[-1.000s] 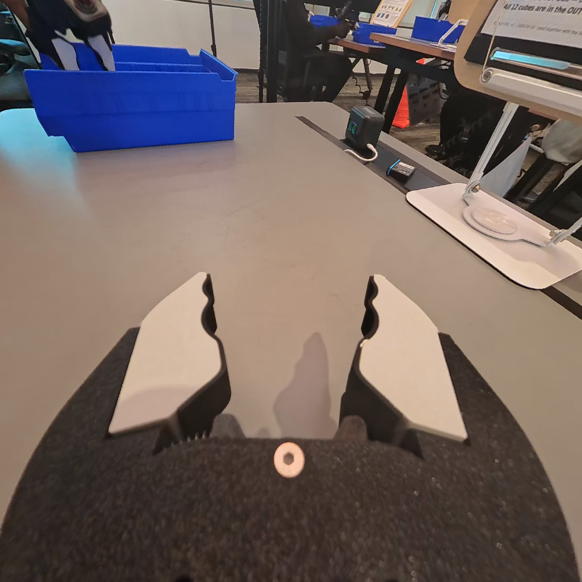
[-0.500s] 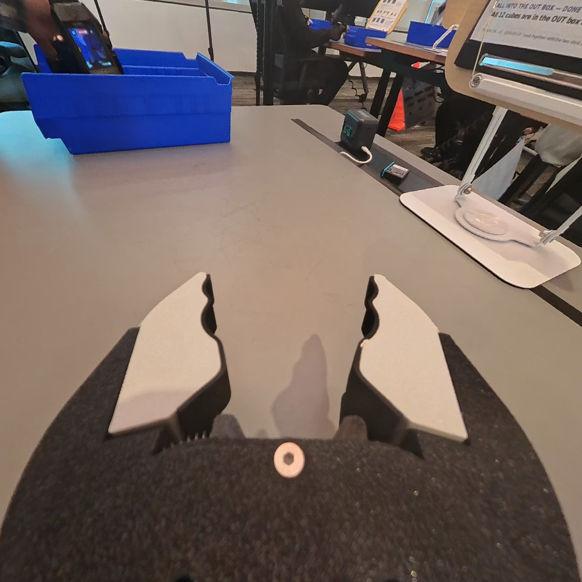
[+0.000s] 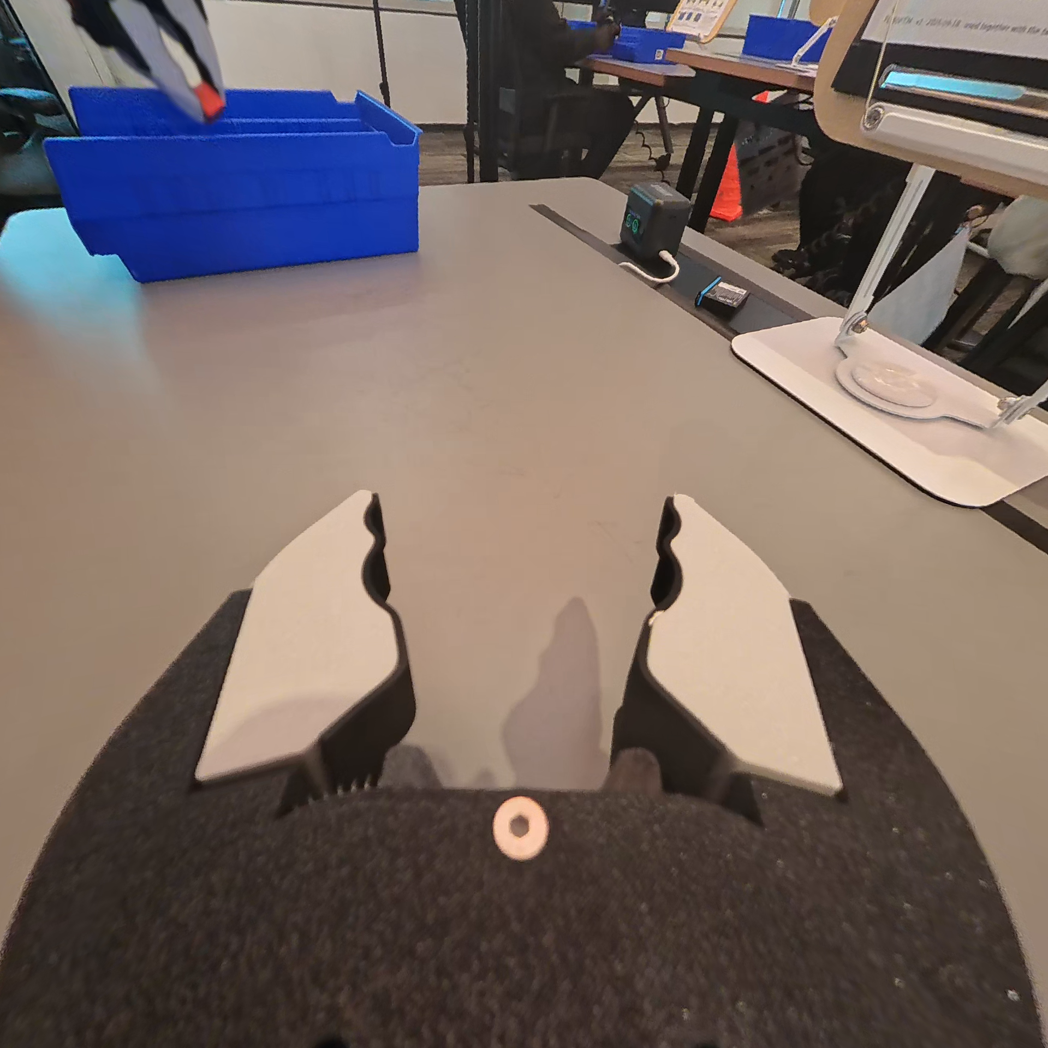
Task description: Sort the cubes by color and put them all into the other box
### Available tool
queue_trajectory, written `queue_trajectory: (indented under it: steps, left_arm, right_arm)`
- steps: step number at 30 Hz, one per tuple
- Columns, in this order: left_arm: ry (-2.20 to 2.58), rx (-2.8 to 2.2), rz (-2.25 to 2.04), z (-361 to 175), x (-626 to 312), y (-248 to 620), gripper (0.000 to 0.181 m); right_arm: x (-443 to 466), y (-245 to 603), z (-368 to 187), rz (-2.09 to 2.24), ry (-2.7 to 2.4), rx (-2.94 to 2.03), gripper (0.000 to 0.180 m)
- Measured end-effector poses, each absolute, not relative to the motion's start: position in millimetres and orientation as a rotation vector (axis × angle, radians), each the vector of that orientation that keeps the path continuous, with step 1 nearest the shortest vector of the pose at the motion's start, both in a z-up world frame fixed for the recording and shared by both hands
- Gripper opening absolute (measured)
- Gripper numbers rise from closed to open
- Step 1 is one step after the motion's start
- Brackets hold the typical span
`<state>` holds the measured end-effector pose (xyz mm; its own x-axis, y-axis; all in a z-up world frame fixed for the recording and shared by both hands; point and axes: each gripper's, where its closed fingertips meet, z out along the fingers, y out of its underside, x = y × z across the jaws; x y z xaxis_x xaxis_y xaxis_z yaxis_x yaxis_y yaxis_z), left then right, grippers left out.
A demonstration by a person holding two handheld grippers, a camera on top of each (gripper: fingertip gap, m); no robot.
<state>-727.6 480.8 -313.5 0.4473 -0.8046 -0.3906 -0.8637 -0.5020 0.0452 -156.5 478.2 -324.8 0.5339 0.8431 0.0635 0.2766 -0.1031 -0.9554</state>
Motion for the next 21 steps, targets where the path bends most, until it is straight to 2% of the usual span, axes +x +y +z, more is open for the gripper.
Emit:
queue_trajectory:
  steps: [4,9,12,16,21]
  left_arm:
    - [1.115,-2.170,0.179,-242.4,-642.3,512.2,0.023]
    - [1.038,-1.655,-0.225,-187.0,-479.8,501.6,0.022]
    - [1.113,-1.417,-0.370,-189.5,-382.2,481.3,0.022]
    - [1.245,-1.243,-0.451,-222.0,-284.1,462.7,0.022]
    - [1.319,-1.191,-0.547,-256.5,-228.5,446.8,0.022]
  right_arm:
    - [-161.3,477.1,-311.5,0.712,-0.887,-1.643,0.090]
    - [-185.8,465.7,-269.1,1.033,-0.742,-1.648,0.087]
    - [-207.7,449.7,-243.3,1.339,-0.679,-1.714,0.088]
    - [-225.2,433.3,-230.2,1.666,-0.593,-1.876,0.076]
    - [-221.3,435.8,-248.5,1.631,-0.535,-2.071,0.067]
